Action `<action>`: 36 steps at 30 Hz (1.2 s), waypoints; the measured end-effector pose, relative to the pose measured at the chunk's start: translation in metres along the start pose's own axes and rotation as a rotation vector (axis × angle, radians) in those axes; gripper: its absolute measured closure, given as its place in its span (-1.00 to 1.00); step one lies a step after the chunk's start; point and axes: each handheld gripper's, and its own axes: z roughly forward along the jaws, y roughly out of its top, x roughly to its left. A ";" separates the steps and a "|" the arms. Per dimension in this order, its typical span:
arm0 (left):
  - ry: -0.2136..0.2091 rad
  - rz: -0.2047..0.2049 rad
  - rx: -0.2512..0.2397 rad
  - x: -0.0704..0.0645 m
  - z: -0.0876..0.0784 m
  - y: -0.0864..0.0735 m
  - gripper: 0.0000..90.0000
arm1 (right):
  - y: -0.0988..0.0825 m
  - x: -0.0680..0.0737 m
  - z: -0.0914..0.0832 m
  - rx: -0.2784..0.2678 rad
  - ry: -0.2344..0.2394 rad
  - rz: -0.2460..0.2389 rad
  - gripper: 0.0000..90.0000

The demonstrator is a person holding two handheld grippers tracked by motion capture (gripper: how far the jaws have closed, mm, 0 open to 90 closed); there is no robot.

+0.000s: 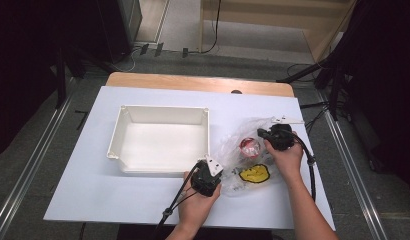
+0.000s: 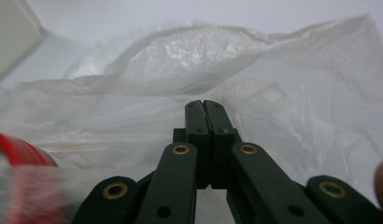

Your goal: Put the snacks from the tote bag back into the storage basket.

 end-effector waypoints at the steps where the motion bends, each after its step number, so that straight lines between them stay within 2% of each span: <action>1: -0.010 0.000 -0.007 0.000 0.000 -0.001 0.99 | -0.004 -0.001 0.002 0.022 -0.012 -0.007 1.00; 3: -0.028 0.016 -0.010 -0.001 -0.001 -0.002 0.96 | -0.010 -0.002 0.003 0.034 -0.024 -0.007 1.00; 4: -0.035 0.018 -0.010 0.000 -0.002 -0.002 0.93 | -0.012 -0.003 0.000 0.021 -0.021 0.009 0.94; 5: -0.042 0.015 -0.015 0.000 -0.002 -0.003 0.90 | -0.014 -0.005 -0.009 -0.030 0.004 0.038 0.77; 6: -0.048 0.004 -0.016 0.002 -0.002 -0.003 0.90 | -0.014 -0.005 -0.009 -0.030 0.004 0.038 0.77; 8: -0.070 -0.018 -0.018 0.005 -0.002 -0.003 0.87 | -0.015 -0.003 -0.024 -0.104 0.026 0.043 0.64; 10: -0.080 -0.031 -0.017 0.006 -0.002 -0.003 0.87 | -0.018 0.001 -0.041 -0.170 0.049 0.044 0.62; 11: -0.082 -0.031 -0.018 0.007 -0.002 -0.003 0.87 | -0.020 0.003 -0.047 -0.183 0.062 0.046 0.63; 14: -0.075 -0.027 -0.018 0.006 -0.002 -0.003 0.88 | -0.029 0.008 -0.057 -0.175 0.074 0.035 0.70; 20: -0.080 -0.029 -0.023 0.006 -0.002 -0.003 0.88 | -0.052 0.012 -0.053 -0.056 0.118 0.032 0.80; 21: -0.082 -0.030 -0.021 0.007 -0.002 -0.003 0.88 | -0.056 0.013 -0.052 -0.033 0.117 0.022 0.80; 25: -0.082 -0.033 -0.021 0.007 -0.002 -0.003 0.88 | -0.070 0.015 -0.050 0.044 0.061 -0.012 0.85; 27: -0.082 -0.044 -0.022 0.008 -0.003 -0.003 0.88 | -0.073 0.013 -0.055 0.038 0.037 -0.007 0.88; 28: -0.085 -0.047 -0.022 0.008 -0.003 -0.003 0.88 | -0.074 0.012 -0.056 0.036 0.010 -0.017 0.90; 33: -0.086 -0.061 -0.038 0.010 -0.004 -0.004 0.85 | -0.079 0.009 -0.064 0.030 -0.031 -0.004 0.86; 35: -0.088 -0.061 -0.040 0.010 -0.005 -0.004 0.83 | -0.078 0.011 -0.072 -0.027 -0.012 0.009 0.80; 36: -0.088 -0.060 -0.040 0.010 -0.005 -0.004 0.83 | -0.076 0.013 -0.078 -0.075 0.016 0.014 0.75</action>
